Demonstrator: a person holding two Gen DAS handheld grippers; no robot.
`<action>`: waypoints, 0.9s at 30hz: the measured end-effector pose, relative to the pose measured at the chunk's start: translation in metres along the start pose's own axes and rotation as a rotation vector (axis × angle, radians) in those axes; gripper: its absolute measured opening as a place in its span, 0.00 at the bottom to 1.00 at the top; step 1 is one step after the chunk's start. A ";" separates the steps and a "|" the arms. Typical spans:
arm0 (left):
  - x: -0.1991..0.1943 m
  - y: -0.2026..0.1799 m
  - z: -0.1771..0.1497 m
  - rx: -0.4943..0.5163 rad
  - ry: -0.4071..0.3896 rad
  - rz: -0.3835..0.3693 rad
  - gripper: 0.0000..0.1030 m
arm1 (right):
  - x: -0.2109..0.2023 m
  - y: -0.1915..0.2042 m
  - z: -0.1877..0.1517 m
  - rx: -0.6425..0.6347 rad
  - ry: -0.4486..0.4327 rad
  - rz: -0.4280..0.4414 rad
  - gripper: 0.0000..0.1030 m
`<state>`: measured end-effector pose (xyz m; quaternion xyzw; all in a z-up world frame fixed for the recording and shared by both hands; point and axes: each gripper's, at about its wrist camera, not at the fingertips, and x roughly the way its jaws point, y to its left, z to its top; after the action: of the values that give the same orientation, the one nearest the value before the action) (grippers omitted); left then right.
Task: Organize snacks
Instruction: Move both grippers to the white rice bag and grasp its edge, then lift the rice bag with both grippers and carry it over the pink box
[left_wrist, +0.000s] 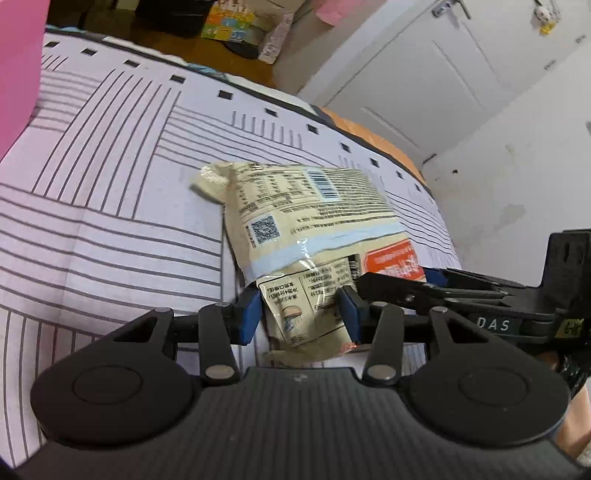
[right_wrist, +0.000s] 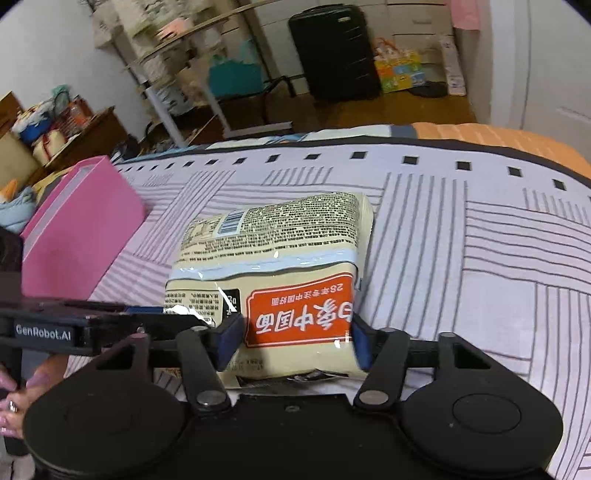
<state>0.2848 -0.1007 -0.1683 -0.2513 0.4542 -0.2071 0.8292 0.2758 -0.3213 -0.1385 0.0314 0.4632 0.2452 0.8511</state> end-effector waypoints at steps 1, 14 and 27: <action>-0.002 -0.001 0.001 0.004 0.009 -0.016 0.43 | -0.001 0.002 -0.001 -0.006 0.004 0.000 0.60; -0.024 -0.022 -0.005 0.110 0.114 0.056 0.43 | -0.022 0.047 -0.004 -0.034 0.147 -0.070 0.60; -0.081 -0.028 -0.017 0.126 0.142 0.070 0.43 | -0.062 0.101 -0.021 -0.037 0.096 -0.095 0.60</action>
<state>0.2268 -0.0805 -0.1068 -0.1673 0.5061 -0.2237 0.8160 0.1916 -0.2641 -0.0747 -0.0184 0.4996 0.2142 0.8392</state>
